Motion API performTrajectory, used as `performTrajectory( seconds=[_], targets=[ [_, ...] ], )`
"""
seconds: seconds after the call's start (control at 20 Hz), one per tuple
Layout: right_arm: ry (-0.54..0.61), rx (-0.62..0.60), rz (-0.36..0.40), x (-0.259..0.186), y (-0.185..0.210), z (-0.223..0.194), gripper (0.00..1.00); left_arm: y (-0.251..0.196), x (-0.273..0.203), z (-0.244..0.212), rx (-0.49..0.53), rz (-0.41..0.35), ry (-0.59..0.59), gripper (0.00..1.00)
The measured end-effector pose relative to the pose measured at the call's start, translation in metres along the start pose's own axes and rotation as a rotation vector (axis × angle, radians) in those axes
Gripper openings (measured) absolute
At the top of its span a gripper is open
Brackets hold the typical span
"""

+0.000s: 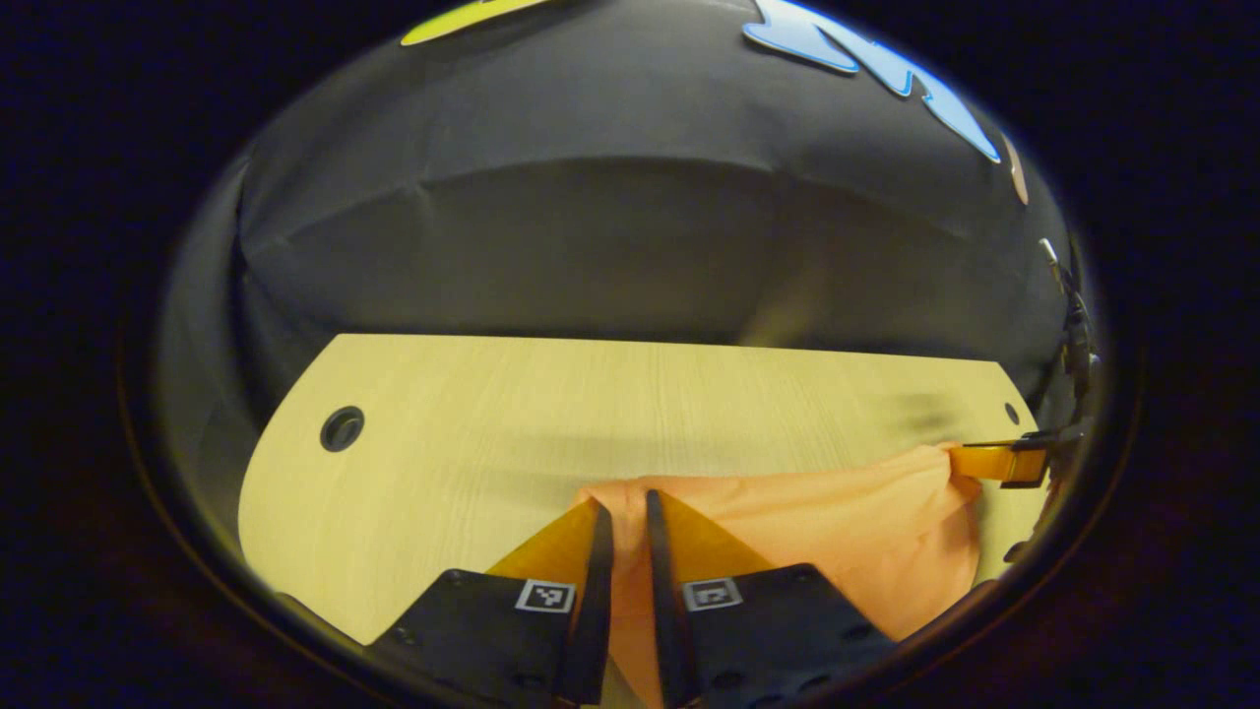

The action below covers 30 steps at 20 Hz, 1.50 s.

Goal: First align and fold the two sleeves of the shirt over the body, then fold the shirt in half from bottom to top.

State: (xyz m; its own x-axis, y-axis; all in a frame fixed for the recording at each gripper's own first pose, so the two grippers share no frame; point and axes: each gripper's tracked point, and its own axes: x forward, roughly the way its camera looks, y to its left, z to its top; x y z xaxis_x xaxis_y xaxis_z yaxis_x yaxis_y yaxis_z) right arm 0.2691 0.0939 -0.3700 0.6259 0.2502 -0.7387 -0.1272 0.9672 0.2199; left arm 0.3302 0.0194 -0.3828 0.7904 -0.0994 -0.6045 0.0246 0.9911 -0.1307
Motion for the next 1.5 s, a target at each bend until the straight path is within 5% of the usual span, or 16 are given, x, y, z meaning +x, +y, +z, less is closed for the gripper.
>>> performTrajectory(
  seconds=[0.05,0.2,0.25,0.35,0.4,0.7,1.0,1.5],
  targets=[
    [-0.006,-0.002,-0.004,-0.003,-0.001,0.001,0.32,-0.002,-0.006,0.004,-0.004,0.001,-0.006,0.42],
    [-0.031,-0.003,-0.011,-0.023,0.002,0.008,0.48,-0.004,-0.025,0.011,-0.002,-0.004,-0.019,0.40],
    [-0.037,0.000,-0.010,-0.032,0.003,0.010,0.48,-0.005,-0.033,0.014,0.007,-0.002,-0.023,0.52],
    [-0.046,0.005,-0.005,-0.048,0.005,0.012,0.48,-0.010,-0.053,0.020,0.027,-0.007,-0.037,0.55],
    [-0.049,0.007,-0.003,-0.058,0.007,0.013,0.48,-0.015,-0.065,0.025,0.032,-0.012,-0.042,0.47],
    [-0.097,0.017,0.022,-0.143,0.025,0.018,0.48,-0.040,-0.155,0.053,0.027,-0.048,-0.092,0.54],
    [-0.177,0.021,0.043,-0.237,0.038,0.020,0.48,-0.070,-0.257,0.074,0.047,-0.072,-0.163,0.47],
    [-0.285,0.029,0.093,-0.353,0.051,-0.024,0.48,-0.101,-0.386,0.050,0.061,-0.083,-0.257,0.51]
  ],
)
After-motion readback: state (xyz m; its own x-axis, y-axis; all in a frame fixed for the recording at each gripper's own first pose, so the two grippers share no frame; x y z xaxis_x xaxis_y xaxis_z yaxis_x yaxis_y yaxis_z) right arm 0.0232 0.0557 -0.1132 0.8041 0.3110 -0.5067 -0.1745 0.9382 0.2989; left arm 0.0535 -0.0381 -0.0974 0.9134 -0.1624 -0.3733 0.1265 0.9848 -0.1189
